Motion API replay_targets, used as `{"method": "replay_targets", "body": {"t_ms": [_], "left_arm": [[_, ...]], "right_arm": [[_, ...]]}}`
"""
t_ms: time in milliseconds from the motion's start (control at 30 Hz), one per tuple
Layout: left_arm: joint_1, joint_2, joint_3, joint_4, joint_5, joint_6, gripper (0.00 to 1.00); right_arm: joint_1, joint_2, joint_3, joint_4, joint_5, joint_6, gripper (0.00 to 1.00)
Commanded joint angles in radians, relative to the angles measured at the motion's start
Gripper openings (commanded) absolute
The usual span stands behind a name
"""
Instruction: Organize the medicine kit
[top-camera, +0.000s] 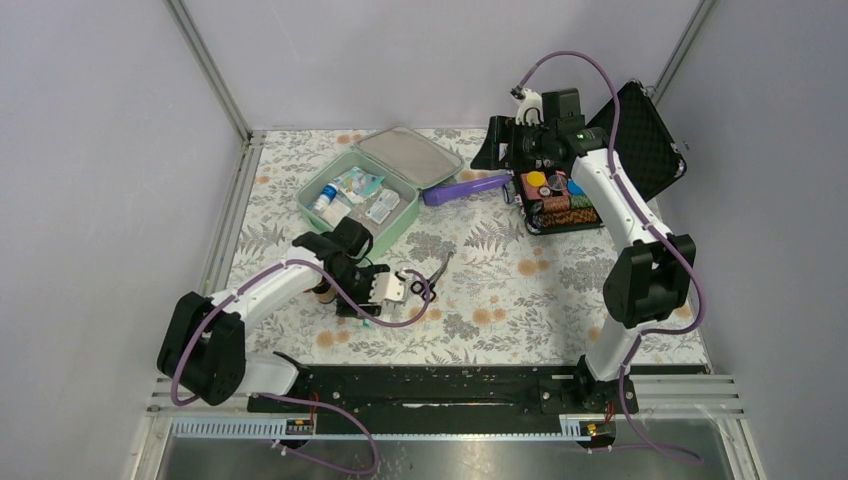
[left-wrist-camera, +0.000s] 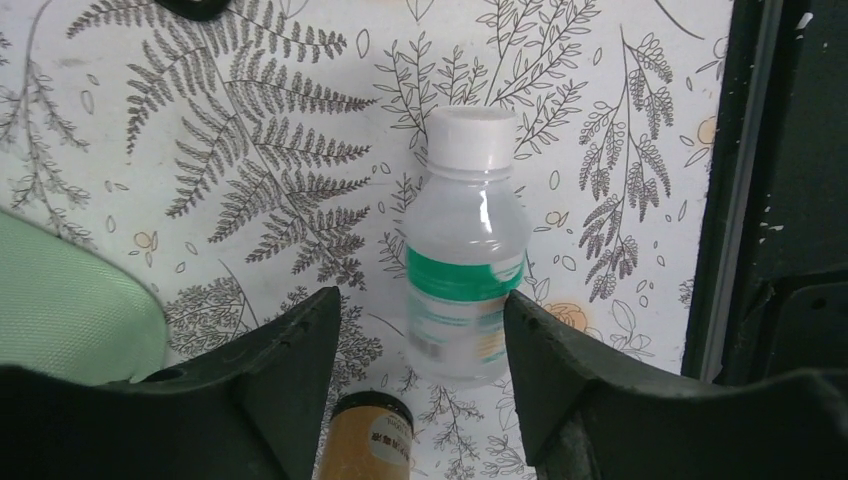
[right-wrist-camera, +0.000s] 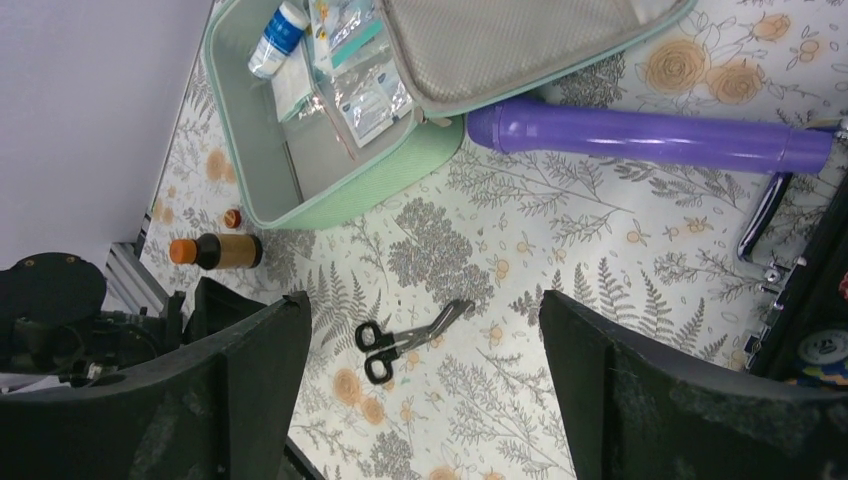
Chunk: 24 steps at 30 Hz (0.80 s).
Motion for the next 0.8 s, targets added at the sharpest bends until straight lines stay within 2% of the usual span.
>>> {"method": "replay_targets", "body": {"t_ms": [0, 233, 400, 533, 767], "left_arm": [[-0.011, 0.028, -0.019, 0.036, -0.026, -0.056, 0.59], [0.005, 0.161, 0.078, -0.015, 0.022, -0.066, 0.56], [0.045, 0.28, 0.18, -0.069, 0.028, -0.032, 0.47], [0.077, 0.309, 0.255, -0.073, 0.045, -0.02, 0.38], [0.172, 0.331, 0.495, -0.131, 0.271, -0.056, 0.32]], "right_arm": [[0.003, -0.07, -0.022, 0.005, -0.017, -0.014, 0.91], [0.001, -0.034, 0.036, 0.004, -0.016, -0.012, 0.91], [-0.003, -0.007, 0.072, 0.003, -0.015, -0.011, 0.91], [-0.005, 0.01, 0.099, 0.004, -0.008, -0.014, 0.91], [-0.022, 0.024, 0.115, 0.004, 0.011, -0.043, 0.91]]}}
